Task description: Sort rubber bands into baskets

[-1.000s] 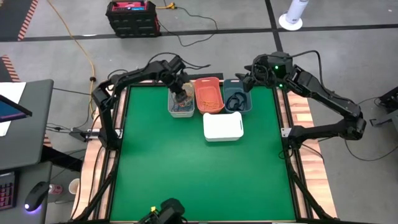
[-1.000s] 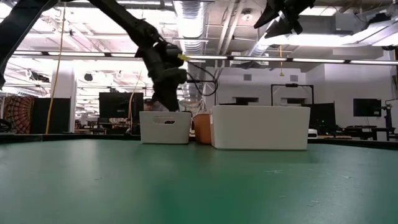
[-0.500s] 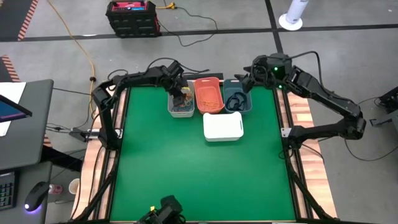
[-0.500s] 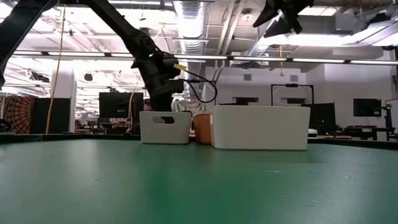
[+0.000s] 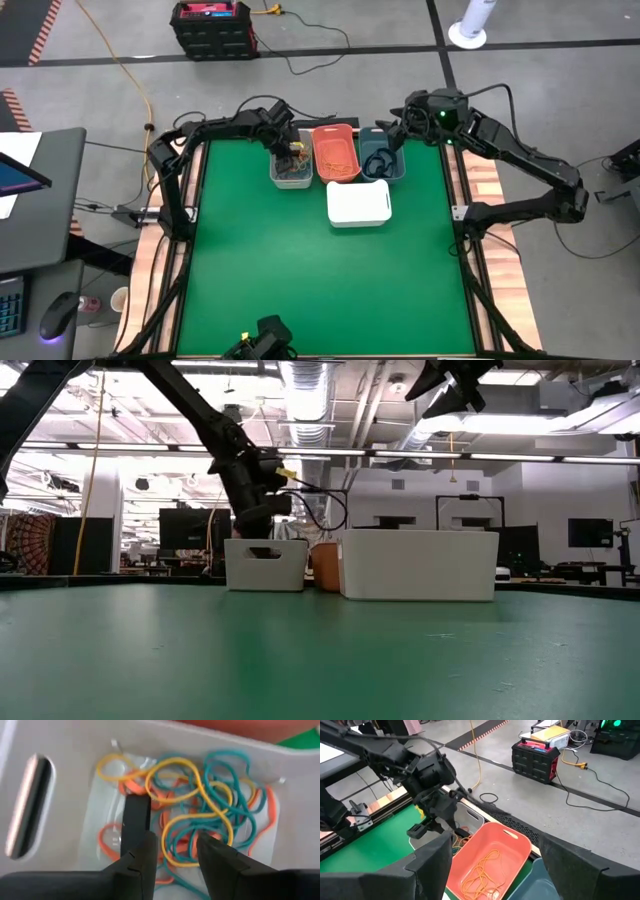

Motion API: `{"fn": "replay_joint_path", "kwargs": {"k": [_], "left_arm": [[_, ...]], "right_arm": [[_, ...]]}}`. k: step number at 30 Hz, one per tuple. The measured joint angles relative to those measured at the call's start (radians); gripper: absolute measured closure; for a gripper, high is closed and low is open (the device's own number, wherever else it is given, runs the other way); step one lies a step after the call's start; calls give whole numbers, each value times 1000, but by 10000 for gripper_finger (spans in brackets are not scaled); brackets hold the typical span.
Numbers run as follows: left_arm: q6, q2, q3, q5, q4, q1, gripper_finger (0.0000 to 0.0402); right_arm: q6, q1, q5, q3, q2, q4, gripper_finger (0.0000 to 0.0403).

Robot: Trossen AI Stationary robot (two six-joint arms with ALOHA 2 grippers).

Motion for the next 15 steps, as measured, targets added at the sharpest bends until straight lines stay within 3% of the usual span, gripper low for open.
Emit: {"fn": "replay_joint_path", "kwargs": {"k": [6,12,15], "left_arm": [[-35,0,-31,-23,27,-5,309],[-45,0,-31,-29,48,-8,386],[-41,0,-31,-27,46,-8,397]], "right_arm": [[0,0,0,0,0,22,83],[0,0,0,0,0,41,83],[0,0,0,0,0,41,83]]}}
